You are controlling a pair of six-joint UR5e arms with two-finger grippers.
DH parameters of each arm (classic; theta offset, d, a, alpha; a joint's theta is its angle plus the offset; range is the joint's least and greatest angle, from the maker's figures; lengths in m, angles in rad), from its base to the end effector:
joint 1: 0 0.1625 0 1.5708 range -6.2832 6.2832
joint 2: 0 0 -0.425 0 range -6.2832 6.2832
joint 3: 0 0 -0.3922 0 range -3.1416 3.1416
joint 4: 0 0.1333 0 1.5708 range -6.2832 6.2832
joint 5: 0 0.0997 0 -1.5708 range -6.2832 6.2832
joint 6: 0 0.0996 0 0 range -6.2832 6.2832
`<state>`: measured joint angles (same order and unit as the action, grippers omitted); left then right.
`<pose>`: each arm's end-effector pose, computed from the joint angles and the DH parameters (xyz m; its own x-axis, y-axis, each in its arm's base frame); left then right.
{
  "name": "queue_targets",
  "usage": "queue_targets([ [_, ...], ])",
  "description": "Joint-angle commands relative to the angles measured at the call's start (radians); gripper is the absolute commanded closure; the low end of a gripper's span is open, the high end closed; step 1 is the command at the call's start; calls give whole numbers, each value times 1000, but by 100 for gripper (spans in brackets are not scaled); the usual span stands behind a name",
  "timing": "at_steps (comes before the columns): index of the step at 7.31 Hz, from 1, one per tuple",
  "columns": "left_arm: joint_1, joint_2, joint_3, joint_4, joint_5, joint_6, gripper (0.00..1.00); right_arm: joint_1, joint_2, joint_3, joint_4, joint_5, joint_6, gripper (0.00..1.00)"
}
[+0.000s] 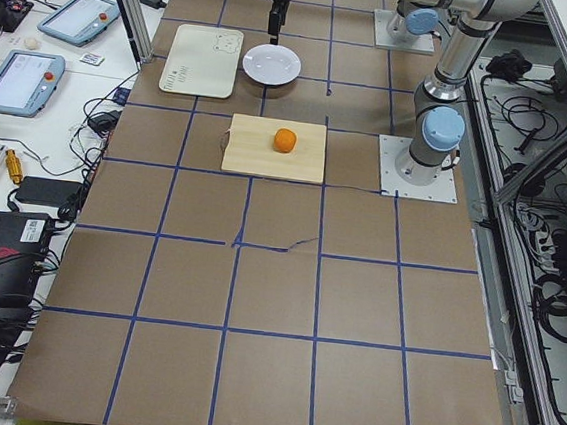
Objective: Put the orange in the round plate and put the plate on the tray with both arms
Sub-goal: 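Reach the left gripper down to the orange and grasp it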
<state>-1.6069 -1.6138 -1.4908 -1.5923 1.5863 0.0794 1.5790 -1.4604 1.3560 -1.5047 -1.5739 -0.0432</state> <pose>-0.1501 -0.5063 0.5036 -0.9932 0.1150 -0.0167 0.1152 0.9932 -0.0142 0.1374 -0.5392 0.5301 -0.9987 -0.0512 0.0048 -0.0514 0.9980 -0.0381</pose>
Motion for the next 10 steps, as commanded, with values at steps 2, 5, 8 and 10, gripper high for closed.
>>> queue_targets([
  [2,1,0,1,0,-3,0,0,-10,0,0,0,0,-1,0],
  [5,7,-2,6,2,-6,2,0,-10,0,2,1,3,0,0],
  [8,28,-3,0,2,-8,17,0,-10,0,2,0,3,0,0],
  [10,31,-35,-11,-1,1,17,0,-10,0,2,1,2,0,0],
])
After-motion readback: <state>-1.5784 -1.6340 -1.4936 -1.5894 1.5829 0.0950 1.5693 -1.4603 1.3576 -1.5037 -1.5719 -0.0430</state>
